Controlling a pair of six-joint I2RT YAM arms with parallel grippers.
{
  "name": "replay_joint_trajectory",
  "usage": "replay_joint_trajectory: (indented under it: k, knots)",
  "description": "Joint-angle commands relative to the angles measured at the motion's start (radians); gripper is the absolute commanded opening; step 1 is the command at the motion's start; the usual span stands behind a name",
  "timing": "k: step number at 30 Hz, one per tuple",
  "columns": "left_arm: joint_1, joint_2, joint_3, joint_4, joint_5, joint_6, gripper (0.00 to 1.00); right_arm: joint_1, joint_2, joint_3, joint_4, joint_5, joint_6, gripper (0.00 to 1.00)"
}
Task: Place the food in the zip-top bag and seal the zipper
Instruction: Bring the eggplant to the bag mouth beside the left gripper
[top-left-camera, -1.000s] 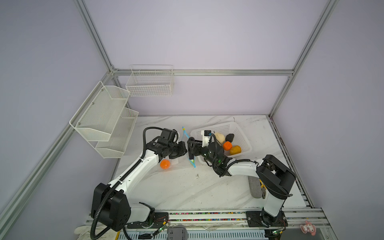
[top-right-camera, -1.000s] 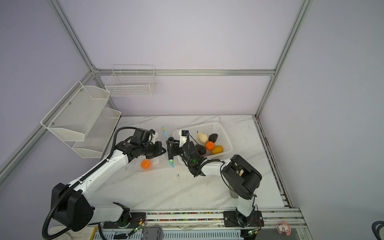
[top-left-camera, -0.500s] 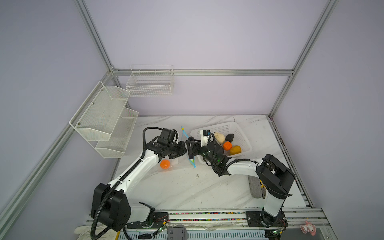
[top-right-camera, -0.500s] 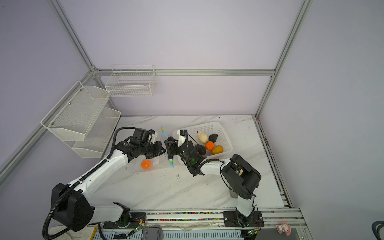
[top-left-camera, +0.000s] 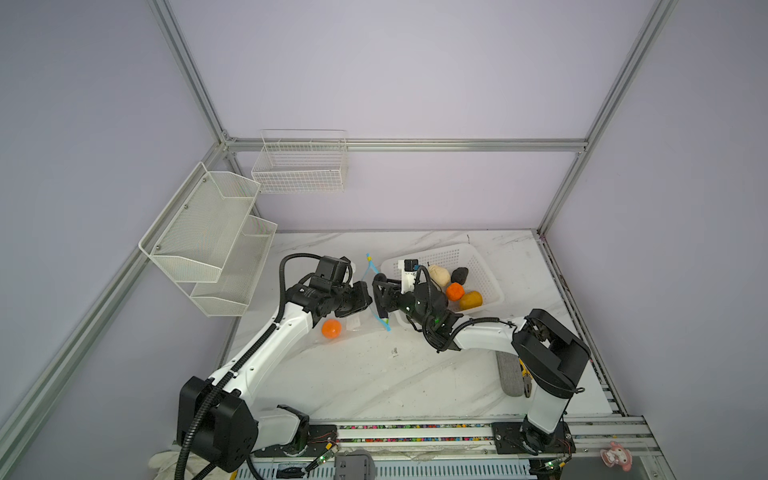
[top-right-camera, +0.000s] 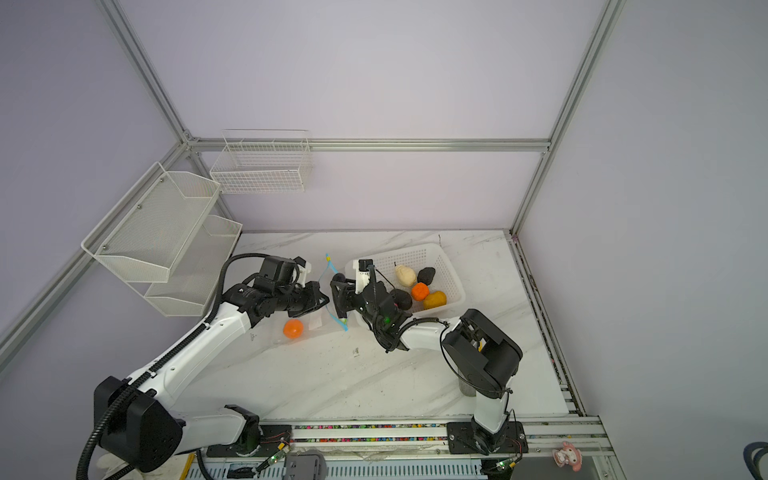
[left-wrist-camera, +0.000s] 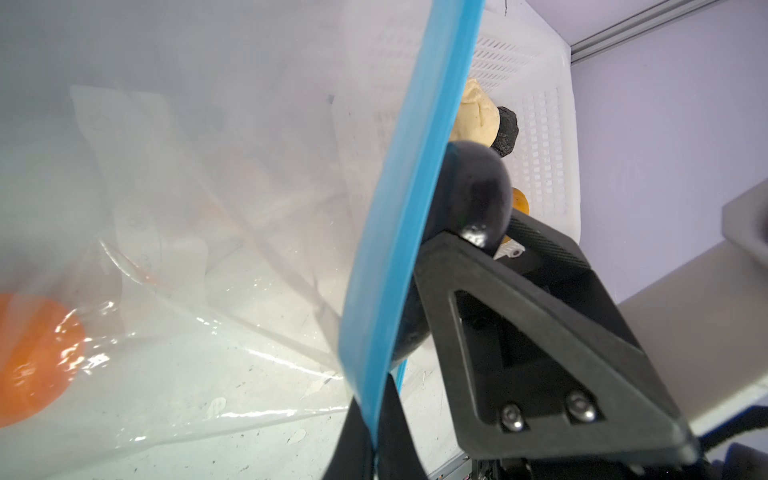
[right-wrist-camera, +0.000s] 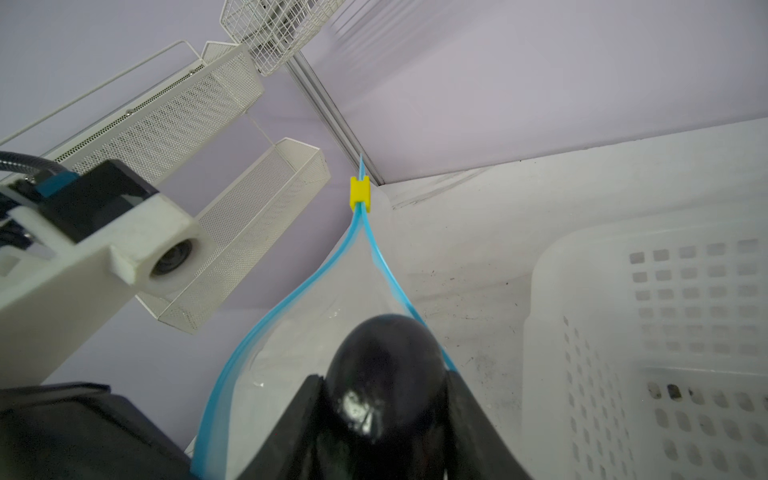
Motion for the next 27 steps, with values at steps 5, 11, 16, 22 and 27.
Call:
replay_joint_trajectory:
  k: [5,11,16,22,27]
  knots:
    - [0.009,-0.021,0.074,0.010,0.015,0.011,0.00,0.006,0.028,0.059,-0.052,-0.037,-0.034,0.56]
    - [0.011,-0.031,0.069,0.010,0.008,0.011,0.00,0.006,0.033,0.078,-0.083,-0.036,-0.037,0.66]
    - [0.012,-0.033,0.067,0.010,0.012,0.011,0.00,0.006,0.035,0.092,-0.102,-0.036,-0.035,0.71]
    - [0.012,-0.035,0.064,0.010,0.011,0.010,0.00,0.006,0.029,0.110,-0.131,-0.041,-0.038,0.76]
    - [0.013,-0.036,0.063,0.011,0.010,0.008,0.00,0.005,0.011,0.124,-0.156,-0.044,-0.038,0.81]
